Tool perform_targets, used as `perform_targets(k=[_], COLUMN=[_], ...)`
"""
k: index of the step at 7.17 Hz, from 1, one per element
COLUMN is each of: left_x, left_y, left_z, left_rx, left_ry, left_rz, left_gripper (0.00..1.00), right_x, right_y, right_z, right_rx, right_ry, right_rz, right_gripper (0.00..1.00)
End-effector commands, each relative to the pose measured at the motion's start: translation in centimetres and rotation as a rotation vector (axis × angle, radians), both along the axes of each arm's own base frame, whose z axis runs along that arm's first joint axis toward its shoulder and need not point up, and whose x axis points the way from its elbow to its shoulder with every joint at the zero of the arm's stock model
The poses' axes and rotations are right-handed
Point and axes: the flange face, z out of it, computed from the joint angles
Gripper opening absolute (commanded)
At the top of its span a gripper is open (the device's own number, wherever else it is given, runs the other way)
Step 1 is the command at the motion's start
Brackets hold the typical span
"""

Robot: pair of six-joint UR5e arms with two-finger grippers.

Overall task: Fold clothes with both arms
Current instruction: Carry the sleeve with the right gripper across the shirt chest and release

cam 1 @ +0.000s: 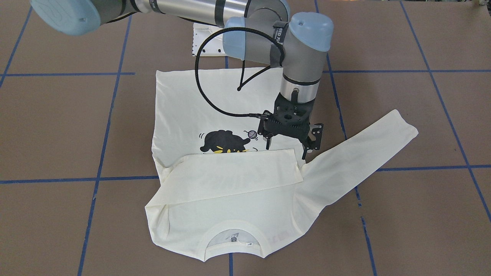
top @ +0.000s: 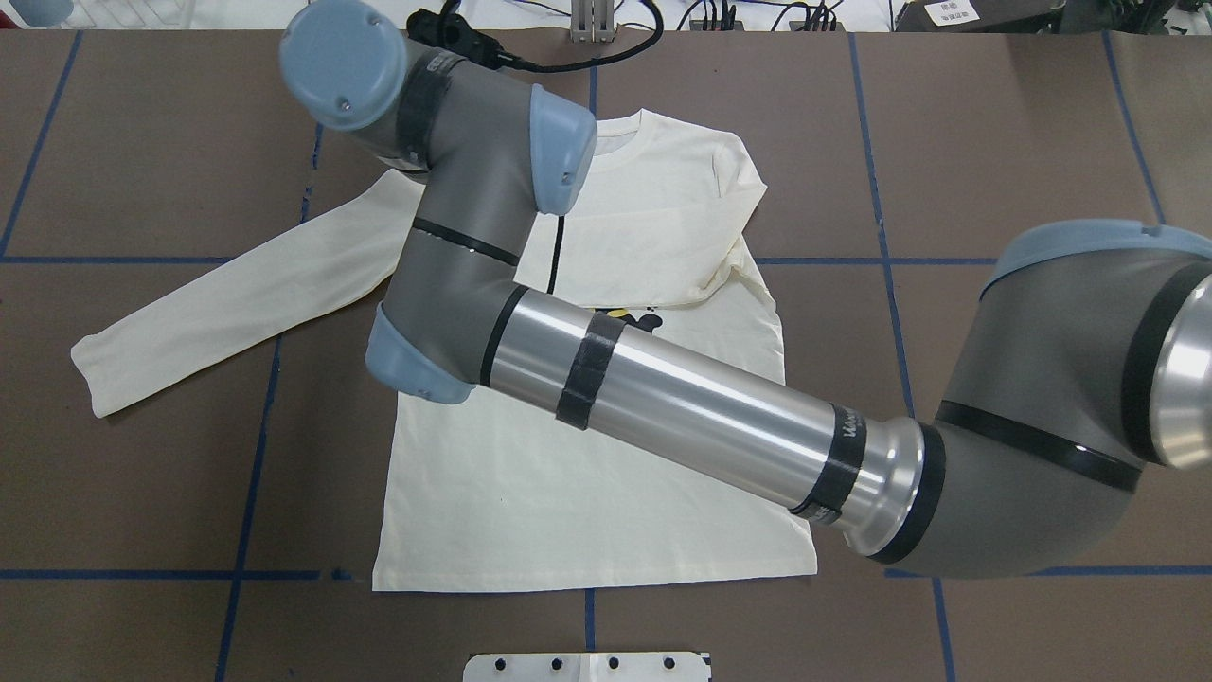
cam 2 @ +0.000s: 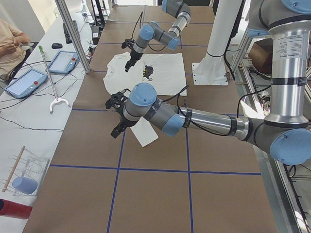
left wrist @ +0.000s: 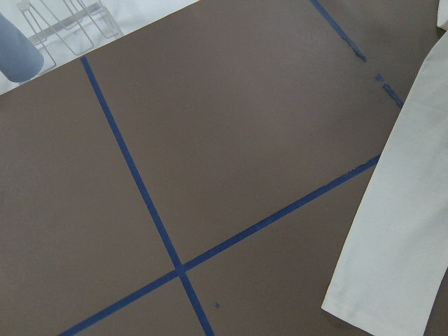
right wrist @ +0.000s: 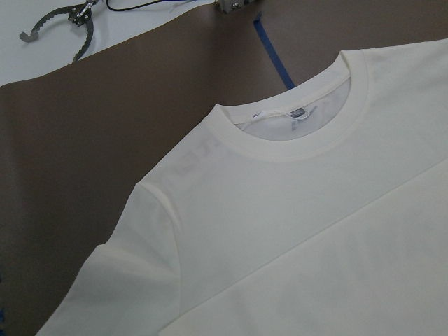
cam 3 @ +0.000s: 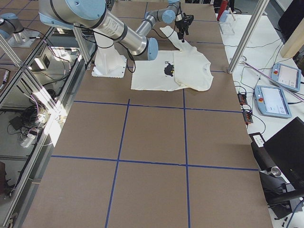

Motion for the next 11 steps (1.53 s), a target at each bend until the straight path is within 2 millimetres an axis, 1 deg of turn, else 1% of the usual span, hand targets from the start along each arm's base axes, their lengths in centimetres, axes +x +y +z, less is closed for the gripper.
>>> perform_targets(k=[1, 2, 3, 4, 5, 6, 7, 8, 9, 10, 11], left_x=[6.2, 12.4, 13.6, 13.9, 15.2, 17.6, 19.9, 21.3, 23.5, 26.4, 28.1], left_y=[0.4, 0.7, 1.2, 2.8, 3.7, 4.7, 6.5, 9.9, 12.0, 13.0, 13.8], left_z=[-3.0, -1.7, -1.4, 0.5, 2.0, 3.3, 4.7, 7.1, 8.5, 9.4, 10.5], left_rx=[0.172, 0.145, 0.128, 0.103, 0.098, 0.071, 0.060, 0.070, 0.057, 0.024, -0.005], left_ry=[0.061, 0.064, 0.075, 0.066, 0.010, -0.034, -0.054, -0.080, -0.107, -0.136, -0.146], left_rz=[0.094, 0.214, 0.237, 0.251, 0.231, 0.225, 0.235, 0.252, 0.262, 0.241, 0.248], left_gripper=[1.00, 1.00, 1.00, 1.00, 1.00, 1.00, 1.00, 1.00, 1.00, 1.00, 1.00], right_x=[9.9, 15.9, 23.3, 30.0, 35.2, 39.5, 43.3, 47.1, 50.5, 54.1, 55.5], right_y=[-2.4, -2.8, -2.8, -2.0, 0.2, 2.5, 4.9, 7.5, 10.2, 12.3, 12.7], right_z=[8.3, 13.4, 18.8, 23.6, 28.1, 31.9, 35.3, 39.8, 44.7, 46.9, 47.0], right_rx=[0.026, 0.069, 0.113, 0.162, 0.214, 0.230, 0.236, 0.269, 0.297, 0.306, 0.298], right_ry=[0.036, 0.042, 0.044, 0.048, 0.074, 0.073, 0.076, 0.084, 0.042, 0.005, -0.019], right_rz=[-0.147, -0.210, -0.298, -0.388, -0.454, -0.507, -0.543, -0.558, -0.562, -0.539, -0.521], right_gripper=[1.00, 1.00, 1.00, 1.00, 1.00, 1.00, 1.00, 1.00, 1.00, 1.00, 1.00])
